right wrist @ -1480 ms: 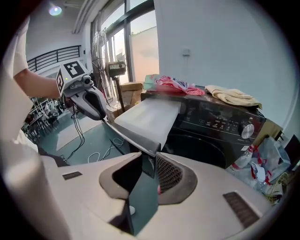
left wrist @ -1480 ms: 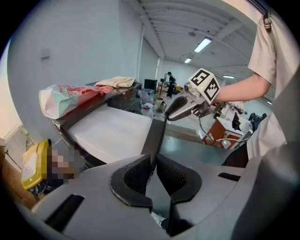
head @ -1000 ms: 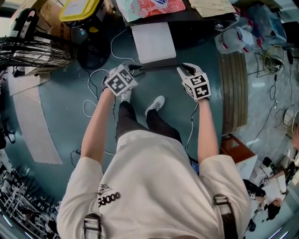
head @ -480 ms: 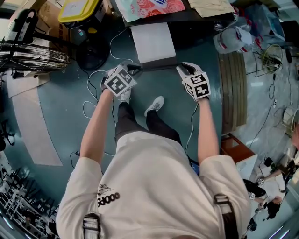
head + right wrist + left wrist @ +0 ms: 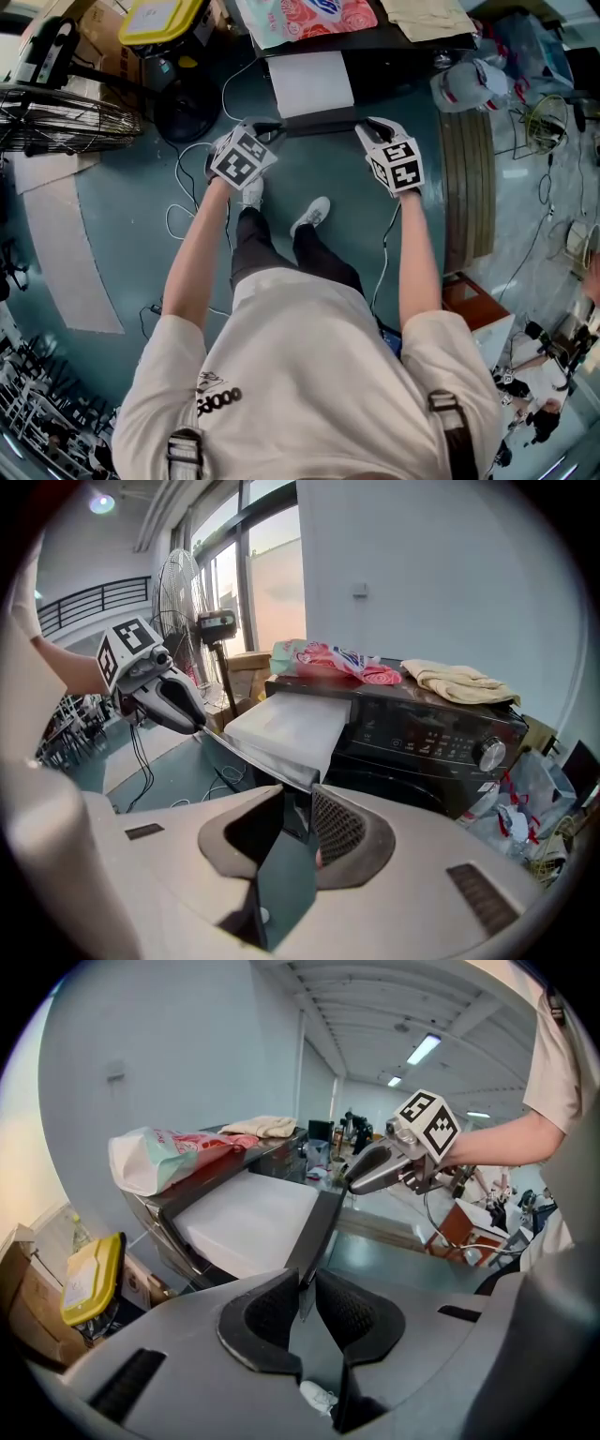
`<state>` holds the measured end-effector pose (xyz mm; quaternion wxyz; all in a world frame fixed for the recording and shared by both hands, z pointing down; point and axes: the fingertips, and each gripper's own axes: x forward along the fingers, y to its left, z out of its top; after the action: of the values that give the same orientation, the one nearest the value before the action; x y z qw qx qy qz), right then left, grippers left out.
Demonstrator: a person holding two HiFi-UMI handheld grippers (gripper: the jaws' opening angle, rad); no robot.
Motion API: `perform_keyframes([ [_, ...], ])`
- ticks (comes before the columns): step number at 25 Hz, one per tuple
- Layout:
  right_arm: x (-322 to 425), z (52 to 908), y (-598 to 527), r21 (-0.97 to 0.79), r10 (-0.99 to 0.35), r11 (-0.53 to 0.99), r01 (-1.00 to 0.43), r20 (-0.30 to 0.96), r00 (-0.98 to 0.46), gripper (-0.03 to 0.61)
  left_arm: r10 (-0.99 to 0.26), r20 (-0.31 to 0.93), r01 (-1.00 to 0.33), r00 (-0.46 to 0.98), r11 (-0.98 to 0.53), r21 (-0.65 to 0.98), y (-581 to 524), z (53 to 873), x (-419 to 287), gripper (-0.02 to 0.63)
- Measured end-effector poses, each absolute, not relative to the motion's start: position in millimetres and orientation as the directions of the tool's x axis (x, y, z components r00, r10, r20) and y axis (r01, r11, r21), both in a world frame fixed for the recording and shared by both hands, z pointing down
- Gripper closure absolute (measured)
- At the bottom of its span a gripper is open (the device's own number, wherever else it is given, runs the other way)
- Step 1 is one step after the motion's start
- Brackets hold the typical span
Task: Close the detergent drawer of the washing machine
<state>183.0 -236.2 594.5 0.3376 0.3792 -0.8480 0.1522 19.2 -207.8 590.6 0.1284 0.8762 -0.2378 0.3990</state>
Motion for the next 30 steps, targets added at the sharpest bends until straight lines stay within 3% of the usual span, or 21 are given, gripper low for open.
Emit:
perform_keyframes([
  [30,166,589,-310,0.022,-0.702,0.546,-0.837,0.558,-0.443,0.486,-0.579,0.631,-0.774,0.516,-0.631,0.054,-282,589,-3,0.535],
])
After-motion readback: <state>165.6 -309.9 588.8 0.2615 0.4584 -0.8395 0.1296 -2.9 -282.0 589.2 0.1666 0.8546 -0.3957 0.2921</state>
